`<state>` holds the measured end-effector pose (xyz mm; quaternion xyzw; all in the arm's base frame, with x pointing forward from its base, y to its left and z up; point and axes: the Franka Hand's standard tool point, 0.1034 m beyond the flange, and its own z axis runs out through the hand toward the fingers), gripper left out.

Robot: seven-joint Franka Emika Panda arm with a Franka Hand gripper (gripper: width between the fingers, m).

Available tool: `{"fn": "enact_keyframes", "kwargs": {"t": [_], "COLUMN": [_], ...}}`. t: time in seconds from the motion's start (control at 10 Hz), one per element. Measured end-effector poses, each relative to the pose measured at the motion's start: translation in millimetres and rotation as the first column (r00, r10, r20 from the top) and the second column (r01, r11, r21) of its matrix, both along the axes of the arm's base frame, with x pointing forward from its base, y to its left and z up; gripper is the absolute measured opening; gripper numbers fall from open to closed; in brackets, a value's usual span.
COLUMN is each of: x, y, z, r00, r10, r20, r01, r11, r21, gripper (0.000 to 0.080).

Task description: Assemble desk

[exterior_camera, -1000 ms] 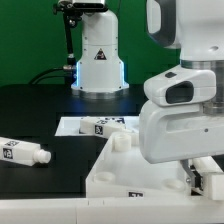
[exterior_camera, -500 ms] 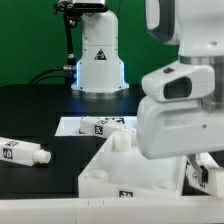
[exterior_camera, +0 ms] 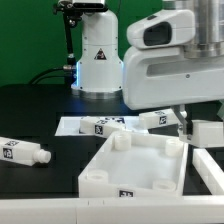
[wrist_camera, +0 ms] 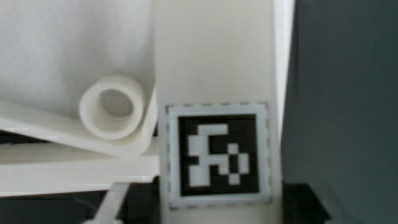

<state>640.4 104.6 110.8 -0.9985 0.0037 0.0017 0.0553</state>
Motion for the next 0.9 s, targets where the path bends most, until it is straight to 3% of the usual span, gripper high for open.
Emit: {"fn": "enact_keyframes", "kwargs": {"t": [0.2, 0.4, 0.6, 0.7, 0.8, 0.9], "x": [-0.7, -24.2, -70.2, -78.3, -72.4, -72.8], "y": [-4.3, -40.4, -91.6, -89.4, -67.8, -64.7], "z": [-1.3, 1.1, 6.1, 3.1, 5.7, 5.0], "r00": [1.0, 0.998, 0.997, 0.999, 1.0, 0.999], "r10": [0.011, 0.051, 0.042, 0.025, 0.015, 0.042], "r20": [0.0, -0.02, -0.064, -0.033, -0.008, -0.007], "r01": [-0.011, -0.051, -0.041, -0.025, -0.015, -0.042], "r11": [1.0, 0.999, 0.999, 1.0, 1.0, 0.999], "r21": [0.005, 0.02, 0.022, 0.009, 0.008, 0.015], "gripper": [0.029, 0.029, 0.029, 0.029, 0.029, 0.029]}}
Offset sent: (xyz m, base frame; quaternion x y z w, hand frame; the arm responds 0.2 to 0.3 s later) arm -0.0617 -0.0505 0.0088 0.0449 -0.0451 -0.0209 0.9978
